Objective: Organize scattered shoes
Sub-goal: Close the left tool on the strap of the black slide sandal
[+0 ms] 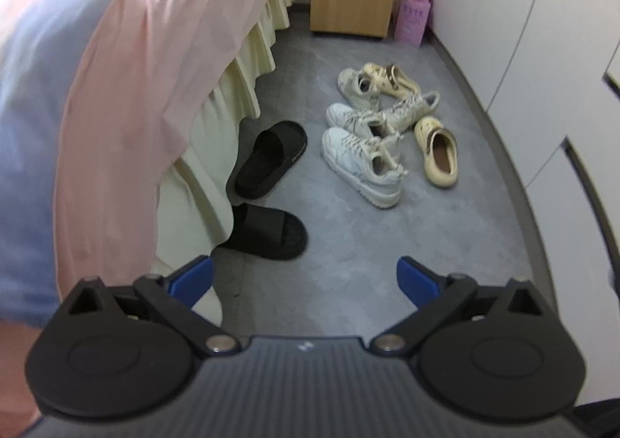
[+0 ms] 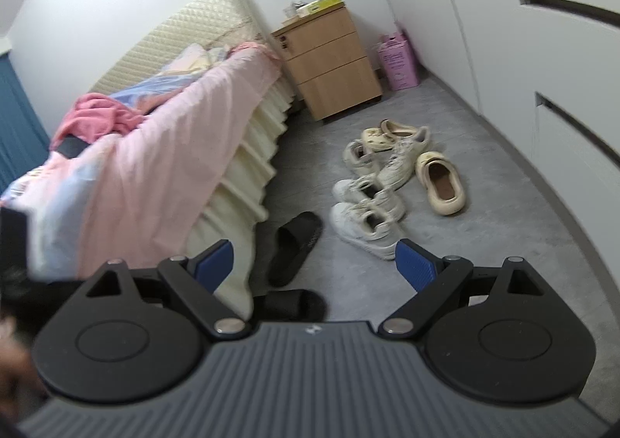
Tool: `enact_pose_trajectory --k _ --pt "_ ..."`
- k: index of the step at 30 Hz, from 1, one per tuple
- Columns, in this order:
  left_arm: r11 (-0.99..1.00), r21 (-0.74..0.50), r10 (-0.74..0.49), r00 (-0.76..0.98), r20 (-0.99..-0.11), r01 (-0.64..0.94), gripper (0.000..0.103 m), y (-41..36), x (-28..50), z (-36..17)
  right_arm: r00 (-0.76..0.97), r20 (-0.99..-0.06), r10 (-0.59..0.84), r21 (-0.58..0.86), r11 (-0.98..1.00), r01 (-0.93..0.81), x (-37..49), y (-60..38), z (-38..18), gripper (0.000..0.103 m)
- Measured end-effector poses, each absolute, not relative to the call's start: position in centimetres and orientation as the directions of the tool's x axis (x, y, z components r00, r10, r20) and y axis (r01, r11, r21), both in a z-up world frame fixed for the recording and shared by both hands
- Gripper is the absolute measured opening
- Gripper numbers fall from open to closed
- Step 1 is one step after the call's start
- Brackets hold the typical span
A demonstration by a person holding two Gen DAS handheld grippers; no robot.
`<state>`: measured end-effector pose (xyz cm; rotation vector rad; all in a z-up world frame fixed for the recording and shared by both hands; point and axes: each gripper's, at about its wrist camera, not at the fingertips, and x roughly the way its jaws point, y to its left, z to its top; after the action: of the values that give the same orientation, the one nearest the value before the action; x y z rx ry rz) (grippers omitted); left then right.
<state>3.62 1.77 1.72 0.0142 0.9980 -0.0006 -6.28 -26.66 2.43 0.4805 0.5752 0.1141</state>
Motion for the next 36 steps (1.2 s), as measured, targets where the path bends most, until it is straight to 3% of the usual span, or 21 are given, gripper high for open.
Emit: enact_pose_trajectory --k 4,12,25,30,34,36 --pt "0.998 0.054 0.029 0.506 -0.862 0.036 0.102 0.4 5.9 1.3 0.845 -0.465 0.263 0.509 0.861 0.013 -7.9 -27.5 2.8 0.092" --pt "0.982 0.169 0.112 0.446 -0.888 0.09 0.102 -2.3 13.5 -5.3 0.84 -0.437 0.323 0.605 0.796 0.009 -9.0 -27.1 2.9 0.092" --pt "0.945 0.298 0.256 0.264 -0.93 0.136 0.101 1.7 32.9 -29.3 0.733 -0.573 0.368 0.67 0.725 0.16 -1.0 -27.8 -2.1 0.092" --pt "0.927 0.333 0.295 0.215 -0.931 0.171 0.101 3.9 35.1 -34.7 0.697 -0.618 0.364 0.673 0.703 0.23 3.0 -28.7 -4.3 0.092" --pt "0.946 0.259 0.253 0.058 -0.966 0.193 0.103 4.7 36.4 -38.9 0.665 -0.653 0.362 0.671 0.684 0.286 6.2 -29.5 -6.1 0.092" --pt "0.934 0.293 0.29 0.043 -0.956 0.206 0.103 4.1 36.7 -40.1 0.649 -0.669 0.362 0.669 0.674 0.314 7.8 -29.9 -7.0 0.092"
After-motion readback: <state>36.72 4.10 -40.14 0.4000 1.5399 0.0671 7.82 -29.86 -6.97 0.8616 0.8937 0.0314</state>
